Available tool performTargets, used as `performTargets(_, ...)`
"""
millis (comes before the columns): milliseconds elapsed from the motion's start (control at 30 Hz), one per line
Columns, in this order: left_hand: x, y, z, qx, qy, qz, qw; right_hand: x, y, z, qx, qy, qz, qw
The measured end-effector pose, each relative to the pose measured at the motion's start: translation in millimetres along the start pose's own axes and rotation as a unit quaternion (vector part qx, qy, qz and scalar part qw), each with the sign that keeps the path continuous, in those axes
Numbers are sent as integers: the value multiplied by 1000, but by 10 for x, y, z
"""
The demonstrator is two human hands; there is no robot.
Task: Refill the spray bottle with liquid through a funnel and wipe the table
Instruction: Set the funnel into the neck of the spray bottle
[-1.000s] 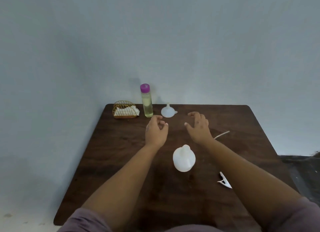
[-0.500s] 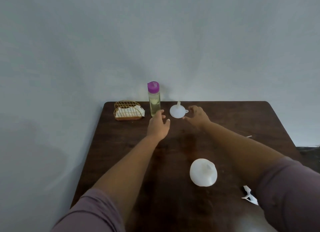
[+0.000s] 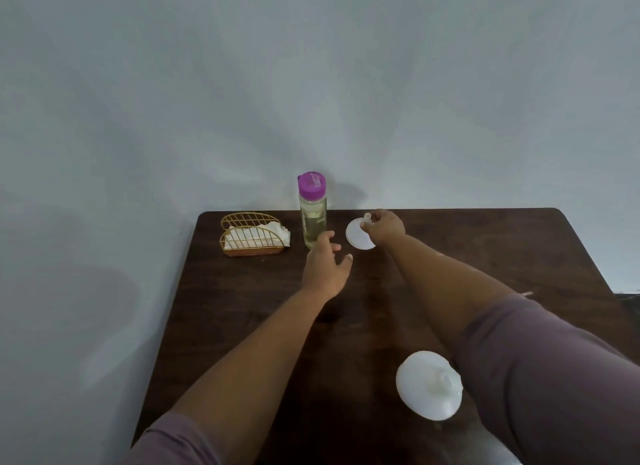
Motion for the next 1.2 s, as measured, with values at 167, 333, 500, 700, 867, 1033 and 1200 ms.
performTargets(167,-57,88,-110,-24,-19,-4,1000,45,41,-10,35,-23,24,999)
performTargets(333,17,46,-149,4,-35,-46,998,7,-127,-255,53,-8,114,992)
performTargets(500,306,-15,-279,62,29,-118,991,196,-346,-647,-105,37,294,949)
performTargets(700,713,20,-618,61,64,-155,984,435,-647,-1262,-190,35,326,925)
performTargets(867,977,159,-1058,110,69,-101,986,693,-919,-1745,-165,51,355,919)
performTargets(1033,1193,292,-1552,114,16,-109,987,1107,-1181,-2222,-216,11,429,877)
performTargets(1200,1313,368,-1904,128,-6,-150,980,1436,-1309,-2561,-193,-68,392,897)
Point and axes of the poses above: each hand's wrist, its own z-axis towards the middle knuckle, its own y-axis out of the palm, x = y × z, the point moved 1 cm from there along z, towards the middle knuckle, and after that the axes turned 10 degrees about y, right-handed, at the moved point
